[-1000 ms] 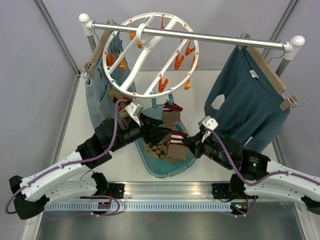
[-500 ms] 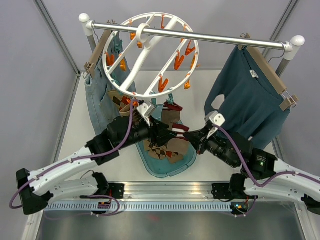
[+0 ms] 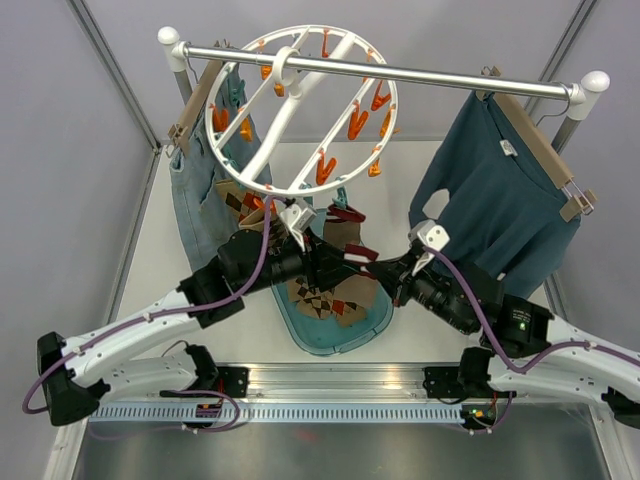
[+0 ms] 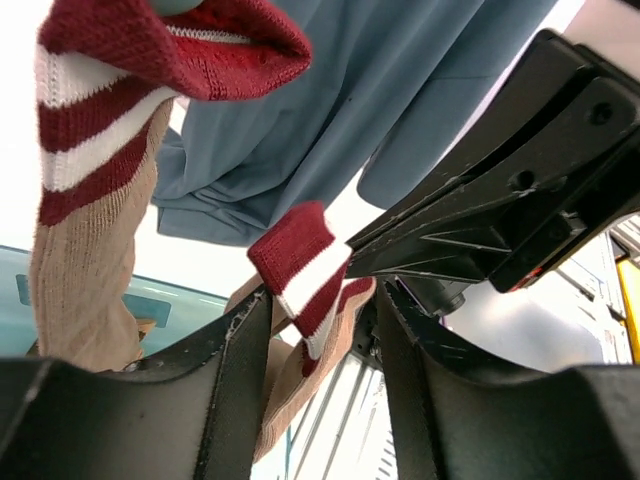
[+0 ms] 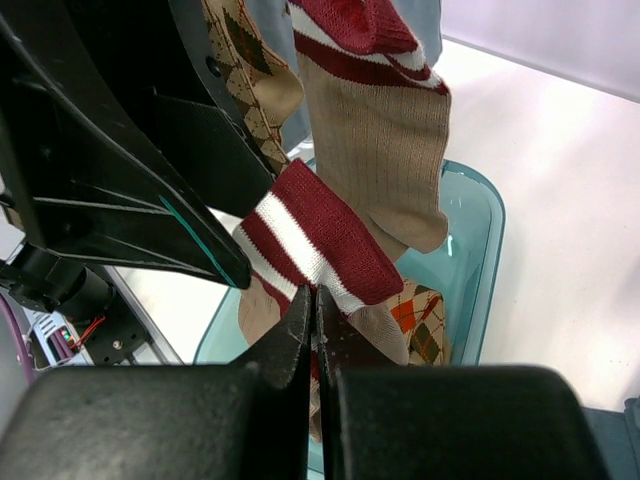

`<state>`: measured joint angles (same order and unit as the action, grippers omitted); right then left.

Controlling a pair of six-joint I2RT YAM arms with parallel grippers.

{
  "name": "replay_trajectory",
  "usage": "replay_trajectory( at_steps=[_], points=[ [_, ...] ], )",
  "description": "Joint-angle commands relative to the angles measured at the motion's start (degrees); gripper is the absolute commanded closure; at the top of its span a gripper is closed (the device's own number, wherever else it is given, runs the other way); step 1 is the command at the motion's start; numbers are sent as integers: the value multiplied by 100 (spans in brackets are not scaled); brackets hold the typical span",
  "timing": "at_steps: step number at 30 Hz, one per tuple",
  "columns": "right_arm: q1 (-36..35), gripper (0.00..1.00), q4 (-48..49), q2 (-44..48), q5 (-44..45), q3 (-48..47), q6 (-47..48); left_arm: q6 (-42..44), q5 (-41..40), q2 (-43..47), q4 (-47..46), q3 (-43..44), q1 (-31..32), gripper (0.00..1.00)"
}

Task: Clip the socks to the hanger
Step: Pick up the sock from the bin.

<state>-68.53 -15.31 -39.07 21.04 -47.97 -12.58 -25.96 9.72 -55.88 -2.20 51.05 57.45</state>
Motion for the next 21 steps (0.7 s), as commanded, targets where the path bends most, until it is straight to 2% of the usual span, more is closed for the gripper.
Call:
replay_trajectory(
  at_steps=[1, 5, 11, 13, 14, 17, 18, 20, 21],
  points=[
    [-37, 100, 99, 57, 85, -292, 63, -182, 224, -107, -290, 239, -15, 50],
    [-37, 100, 63, 49, -12, -354, 54, -182, 206, -151, -334, 239, -23, 51],
    [-29, 100, 11, -4, 32, -336, 54, -182, 215, -143, -422, 309, -15, 61],
    [-37, 100, 11, -22, 41, -328, 54, -173, 232, -160, -422, 336, -23, 69],
    [-37, 100, 2, -30, 50, -336, 45, -173, 233, -204, -422, 371, -15, 78],
    [-37, 99, -77, -92, 120, -371, 45, -164, 285, -231, -413, 415, -15, 94],
    [-37, 97, -112, -101, 233, -424, 45, -164, 277, -239, -413, 415, -6, 97],
    [-37, 83, -235, -162, 391, -520, 36, -147, 268, -222, -431, 406, -15, 98],
    [-37, 72, -279, -180, 619, -538, 1, -147, 242, -178, -448, 397, -15, 98]
  ],
)
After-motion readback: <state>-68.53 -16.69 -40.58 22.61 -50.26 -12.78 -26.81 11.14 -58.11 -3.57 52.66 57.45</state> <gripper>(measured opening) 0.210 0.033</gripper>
